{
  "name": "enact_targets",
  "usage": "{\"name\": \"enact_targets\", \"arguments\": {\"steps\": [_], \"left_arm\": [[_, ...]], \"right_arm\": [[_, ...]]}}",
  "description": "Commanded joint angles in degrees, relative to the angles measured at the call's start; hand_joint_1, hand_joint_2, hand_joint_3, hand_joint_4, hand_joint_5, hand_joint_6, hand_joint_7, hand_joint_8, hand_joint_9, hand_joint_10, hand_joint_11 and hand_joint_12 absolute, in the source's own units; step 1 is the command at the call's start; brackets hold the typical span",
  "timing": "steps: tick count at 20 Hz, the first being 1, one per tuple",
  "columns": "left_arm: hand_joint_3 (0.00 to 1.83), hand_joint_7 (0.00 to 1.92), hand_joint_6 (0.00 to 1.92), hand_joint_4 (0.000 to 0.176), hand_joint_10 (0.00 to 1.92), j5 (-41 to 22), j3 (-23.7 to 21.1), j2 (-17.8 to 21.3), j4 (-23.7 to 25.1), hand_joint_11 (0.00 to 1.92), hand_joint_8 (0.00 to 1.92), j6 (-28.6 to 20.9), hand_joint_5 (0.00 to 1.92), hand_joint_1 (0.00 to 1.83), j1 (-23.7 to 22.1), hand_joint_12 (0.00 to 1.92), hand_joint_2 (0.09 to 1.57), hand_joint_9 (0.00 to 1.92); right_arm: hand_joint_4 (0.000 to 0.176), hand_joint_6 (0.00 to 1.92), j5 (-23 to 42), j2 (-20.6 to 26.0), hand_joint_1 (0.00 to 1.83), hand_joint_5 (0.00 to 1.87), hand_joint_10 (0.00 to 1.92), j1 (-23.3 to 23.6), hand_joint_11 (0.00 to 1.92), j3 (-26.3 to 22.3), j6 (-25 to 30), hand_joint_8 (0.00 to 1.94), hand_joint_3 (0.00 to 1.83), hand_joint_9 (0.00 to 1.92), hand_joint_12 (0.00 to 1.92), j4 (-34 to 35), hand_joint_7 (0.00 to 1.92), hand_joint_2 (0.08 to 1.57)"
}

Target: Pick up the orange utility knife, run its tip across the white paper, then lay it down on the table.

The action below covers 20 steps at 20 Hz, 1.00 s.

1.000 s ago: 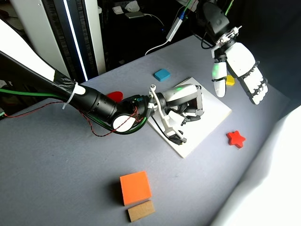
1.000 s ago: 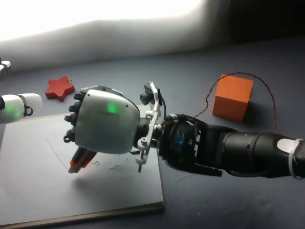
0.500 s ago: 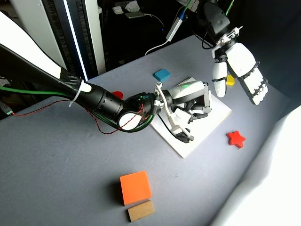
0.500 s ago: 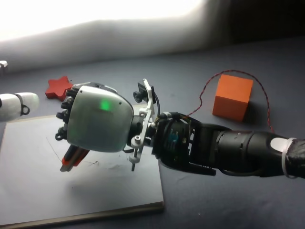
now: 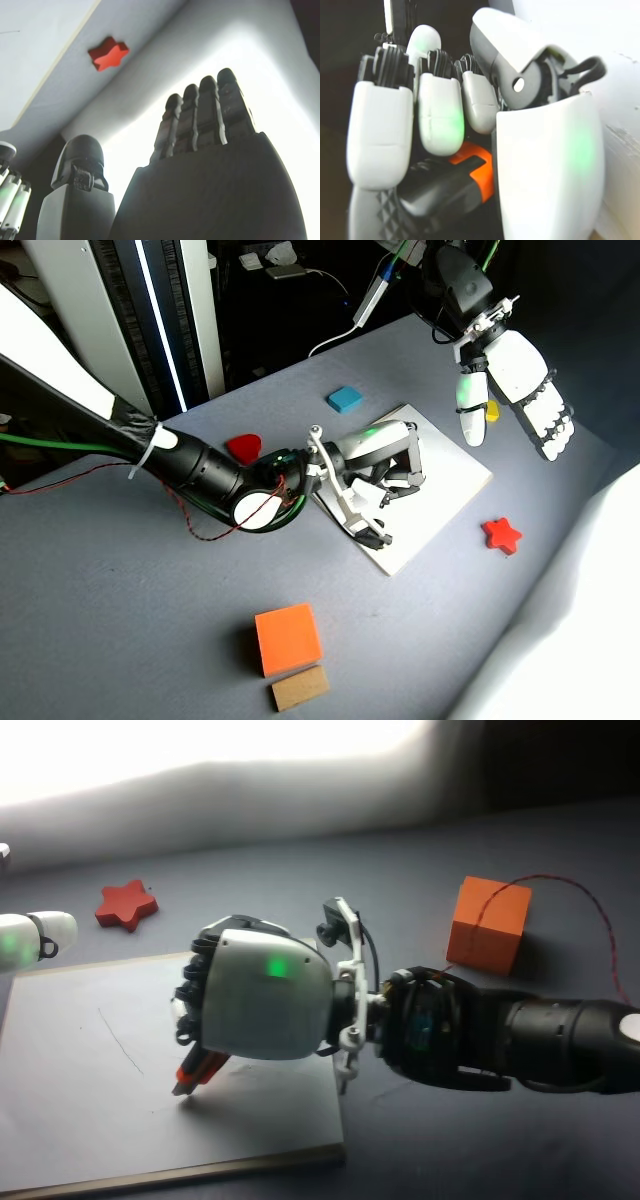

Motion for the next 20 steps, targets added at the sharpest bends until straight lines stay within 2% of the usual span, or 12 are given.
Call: {"name": "enact_targets", "arguments": {"steps": [1,4,6,10,12,14,17,20], "left_arm": [[0.00,0.00,0.00,0.000,0.00,-4.76,0.47,0.56,2.68,0.00,0.00,-0.04,0.00,0.00,-0.10,0.00,1.25,0.00],[0.00,0.00,0.00,0.000,0.00,-4.76,0.40,0.56,2.68,0.00,0.00,-0.04,0.00,0.00,-0.10,0.00,1.26,0.00],[0.00,0.01,0.00,0.000,0.00,-4.76,0.27,0.57,2.68,0.00,0.00,-0.08,0.00,0.00,-0.14,0.00,1.26,0.01],[0.00,0.01,0.00,0.000,0.00,-4.76,0.10,0.56,2.68,0.00,0.00,-0.08,0.00,0.00,-0.21,0.00,1.26,0.00],[0.00,0.00,0.00,0.000,0.00,-4.77,0.19,0.56,2.68,0.00,0.00,-0.08,0.00,0.00,-0.17,0.00,1.26,0.00],[0.00,0.00,0.00,0.000,0.00,-4.77,0.27,0.56,2.68,0.00,0.00,-0.08,0.00,0.00,-0.15,0.00,1.26,0.00],[0.00,0.01,0.00,0.000,0.00,-4.77,0.21,0.56,2.68,0.00,0.00,-0.08,0.00,0.00,-0.14,0.00,1.25,0.00],[0.00,0.01,0.00,0.000,0.00,-4.76,0.03,0.55,2.69,0.00,0.00,0.02,0.00,0.00,-0.14,0.00,1.25,0.00]], "right_arm": [[0.176,1.92,6.27,0.84,1.48,1.25,1.92,-0.19,1.79,-0.03,-0.49,1.94,0.67,1.72,1.92,1.22,1.54,1.00],[0.176,1.92,7.14,2.91,1.49,1.22,1.92,-0.32,1.77,-0.05,0.04,1.94,0.63,1.70,1.92,0.75,1.50,1.01],[0.176,1.92,8.15,4.22,1.51,1.32,1.92,0.00,1.78,-0.17,0.45,1.94,0.62,1.71,1.92,0.72,1.55,1.00],[0.176,1.92,7.63,8.52,1.49,1.25,1.92,1.66,1.78,-5.79,0.30,1.94,0.62,1.72,1.92,7.63,1.55,1.02],[0.176,1.92,5.90,11.78,1.49,1.29,1.92,2.91,1.78,-10.46,-0.03,1.94,0.63,1.72,1.92,12.35,1.55,1.02],[0.176,1.92,1.38,15.95,1.50,1.34,1.92,3.74,1.79,-16.98,-0.33,1.94,0.62,1.72,1.92,19.05,1.56,1.01],[0.176,1.92,-10.05,23.55,1.50,1.39,1.92,4.40,1.81,-29.13,-2.35,1.94,0.62,1.74,1.92,36.27,1.60,1.01],[0.176,1.92,-20.51,30.72,1.50,1.33,1.92,4.77,1.79,-38.99,-3.50,1.94,0.61,1.72,1.92,47.18,1.57,1.02]]}}
